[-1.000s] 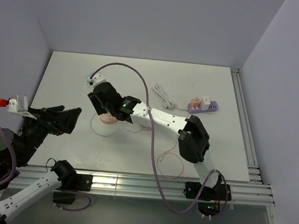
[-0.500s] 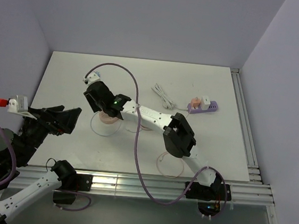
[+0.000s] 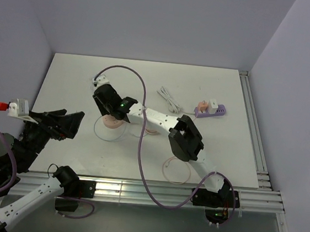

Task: Insert the plug

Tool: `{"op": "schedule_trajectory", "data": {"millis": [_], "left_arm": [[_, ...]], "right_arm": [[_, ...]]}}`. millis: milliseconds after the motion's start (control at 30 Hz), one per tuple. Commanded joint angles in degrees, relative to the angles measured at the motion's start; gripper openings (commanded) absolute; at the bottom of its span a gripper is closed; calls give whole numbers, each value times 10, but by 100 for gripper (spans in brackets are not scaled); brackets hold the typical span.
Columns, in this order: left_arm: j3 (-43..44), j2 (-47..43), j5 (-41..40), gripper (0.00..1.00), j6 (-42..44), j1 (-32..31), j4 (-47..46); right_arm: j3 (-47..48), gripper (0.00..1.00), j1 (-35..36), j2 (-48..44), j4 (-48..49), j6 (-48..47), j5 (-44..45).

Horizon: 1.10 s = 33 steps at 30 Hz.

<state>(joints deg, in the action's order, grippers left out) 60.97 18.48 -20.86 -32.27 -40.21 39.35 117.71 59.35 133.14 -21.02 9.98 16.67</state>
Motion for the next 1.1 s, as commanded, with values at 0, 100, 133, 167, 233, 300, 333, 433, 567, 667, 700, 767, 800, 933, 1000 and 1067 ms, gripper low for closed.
{"op": "schedule_trajectory", "data": {"millis": [0,100,133,167,233,300,333,433,567,667,700,767,800,933,1000,1067], "left_arm": [[7,-6,-1,99,4,2,-2],[6,-7,-1,99,3,2,-2],[6,-8,0,100,2,2,-4],[5,-7,1,99,2,1,-5],[4,-7,4,100,0,1,-5],[4,-6,6,100,0,2,-7],[5,-6,4,100,-1,2,-5],[6,-8,2,100,-1,2,-4],[6,-9,3,99,-2,1,-2],[6,-10,3,99,-2,2,-5],[5,-10,5,99,-2,1,-5],[6,-9,6,100,-2,2,-5],[7,-7,5,99,-2,2,-3],[11,-9,1,99,-2,2,-1],[9,-10,1,100,-1,2,-2],[7,-10,4,99,-1,1,-5]], "right_arm": [[-3,0,-3,3,17,8,21],[-4,0,-3,5,12,9,28],[-10,0,-3,4,15,7,28],[-12,0,-3,5,17,7,30],[-12,0,-3,10,16,7,32],[-9,0,-3,12,16,7,35],[-7,0,-3,16,14,7,35],[-6,0,-2,19,14,6,42],[-2,0,-3,26,10,7,50],[4,0,-3,33,14,6,54],[-2,0,-2,32,18,5,51],[5,0,-3,37,6,7,58],[23,0,-3,46,-4,9,63],[38,0,0,48,-33,14,72],[47,0,0,49,-53,24,74],[55,0,1,50,-73,29,78]]}}
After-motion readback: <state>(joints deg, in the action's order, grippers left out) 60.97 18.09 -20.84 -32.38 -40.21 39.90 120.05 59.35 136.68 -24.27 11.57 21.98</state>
